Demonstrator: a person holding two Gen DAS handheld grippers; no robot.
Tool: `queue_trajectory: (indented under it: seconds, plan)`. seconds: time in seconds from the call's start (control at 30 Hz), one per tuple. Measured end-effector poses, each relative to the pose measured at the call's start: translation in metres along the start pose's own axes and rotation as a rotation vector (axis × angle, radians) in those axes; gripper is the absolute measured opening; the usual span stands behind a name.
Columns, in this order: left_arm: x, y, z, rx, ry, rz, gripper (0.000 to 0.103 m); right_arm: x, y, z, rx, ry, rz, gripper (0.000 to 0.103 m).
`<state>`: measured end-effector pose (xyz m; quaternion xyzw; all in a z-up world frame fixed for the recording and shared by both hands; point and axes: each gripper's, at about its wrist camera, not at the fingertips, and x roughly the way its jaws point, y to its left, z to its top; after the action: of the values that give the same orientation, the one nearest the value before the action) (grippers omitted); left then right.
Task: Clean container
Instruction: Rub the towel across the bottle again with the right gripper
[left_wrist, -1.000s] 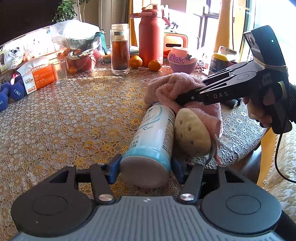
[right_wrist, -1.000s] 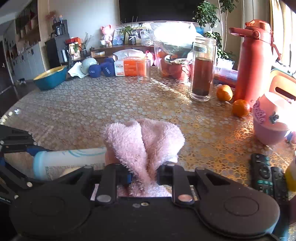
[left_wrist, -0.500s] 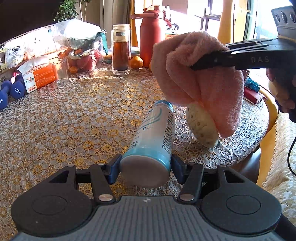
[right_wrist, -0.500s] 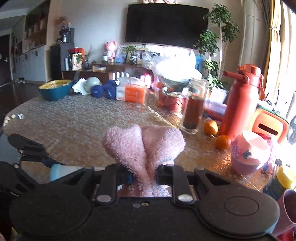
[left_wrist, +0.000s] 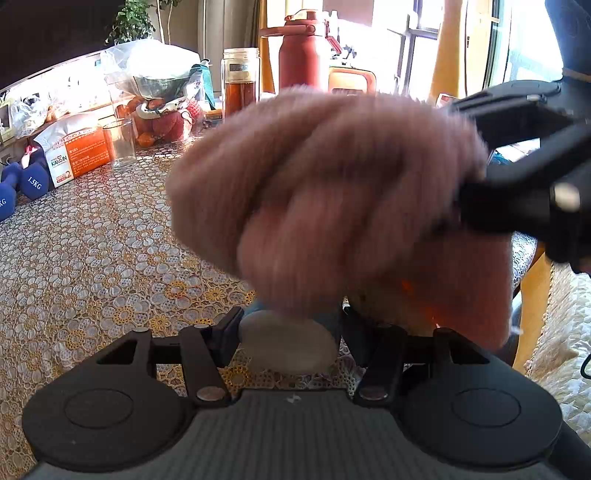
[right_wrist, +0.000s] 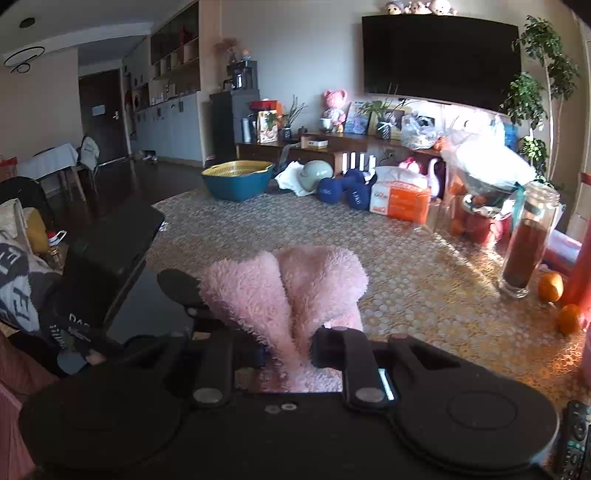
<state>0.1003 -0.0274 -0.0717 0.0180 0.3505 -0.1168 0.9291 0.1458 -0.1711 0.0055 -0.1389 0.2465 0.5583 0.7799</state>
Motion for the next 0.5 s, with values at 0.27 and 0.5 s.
queue_trajectory:
  seconds: [0.27,0.5]
  plan:
    - [0.001,0.0,0.0,0.003,0.003,0.004,0.057,0.023,0.008,-0.015,0.02,0.098,0.059,0.019]
    - [0.004,0.0,-0.003,-0.001,0.019,0.003,0.057,0.028,-0.003,-0.02,0.052,0.113,0.049,0.019]
